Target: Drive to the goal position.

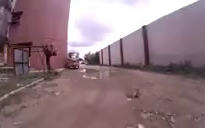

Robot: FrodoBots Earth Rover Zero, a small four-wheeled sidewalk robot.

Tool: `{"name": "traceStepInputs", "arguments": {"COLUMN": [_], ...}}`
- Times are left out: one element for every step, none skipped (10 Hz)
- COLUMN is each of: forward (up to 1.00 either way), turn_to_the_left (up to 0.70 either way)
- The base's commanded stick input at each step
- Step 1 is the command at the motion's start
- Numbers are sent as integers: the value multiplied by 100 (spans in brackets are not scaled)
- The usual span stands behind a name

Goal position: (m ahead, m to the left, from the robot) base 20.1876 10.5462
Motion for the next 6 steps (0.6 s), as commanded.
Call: {"name": "traceStepInputs", "arguments": {"forward": [50, 50, 50, 50, 50, 50], "turn_to_the_left": [-7, -1, -1, -1, -1, -1]}}
